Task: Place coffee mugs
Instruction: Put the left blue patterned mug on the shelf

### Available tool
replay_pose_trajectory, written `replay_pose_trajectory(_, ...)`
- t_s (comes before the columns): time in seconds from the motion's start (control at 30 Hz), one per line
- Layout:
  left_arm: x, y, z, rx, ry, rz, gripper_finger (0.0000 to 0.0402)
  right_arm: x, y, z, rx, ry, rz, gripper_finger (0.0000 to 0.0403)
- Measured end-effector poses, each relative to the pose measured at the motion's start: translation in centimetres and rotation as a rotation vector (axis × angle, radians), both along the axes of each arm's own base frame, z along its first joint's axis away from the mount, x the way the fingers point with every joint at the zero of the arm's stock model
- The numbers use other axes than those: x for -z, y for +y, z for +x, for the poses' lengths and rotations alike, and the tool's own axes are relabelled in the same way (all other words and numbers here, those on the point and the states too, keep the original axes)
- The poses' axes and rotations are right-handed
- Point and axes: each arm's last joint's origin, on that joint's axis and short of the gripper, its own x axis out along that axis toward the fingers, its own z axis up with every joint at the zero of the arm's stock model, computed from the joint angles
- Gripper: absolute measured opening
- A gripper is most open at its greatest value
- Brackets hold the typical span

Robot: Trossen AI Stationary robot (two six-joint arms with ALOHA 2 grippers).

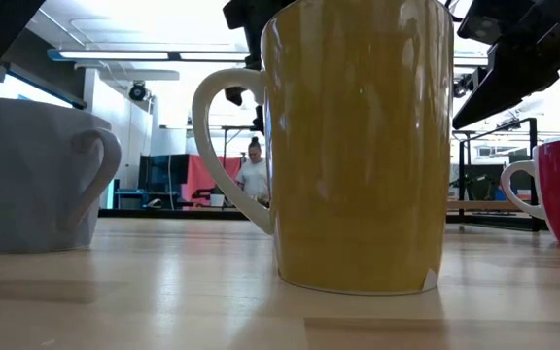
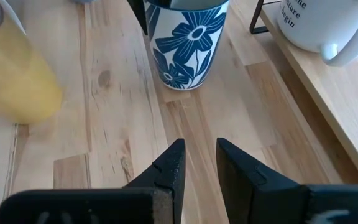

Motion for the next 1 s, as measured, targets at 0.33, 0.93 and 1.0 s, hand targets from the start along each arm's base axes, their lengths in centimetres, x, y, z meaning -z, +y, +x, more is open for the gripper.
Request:
replay_pose_trajectory(0.33, -0.1, 0.1, 0.0, -0.010, -0.003, 0.033, 0.0094, 0.1, 0.0, -0.1, 0.000, 0.008, -0.003, 0.0067)
replay_pose_trajectory(0.93, -5.5, -0.3, -0.3, -0.012, -0.041, 0.047, 0.0150, -0.1, 0.1, 0.1, -0.038, -0.010, -0.020, 0.0067)
replay_pose_trajectory(1.0, -6.8, -0.4, -0.4, -0.012, -0.039, 0.057, 0.0150, -0.4, 0.2, 0.4, -0.063, -0.045, -0.029, 0.0067)
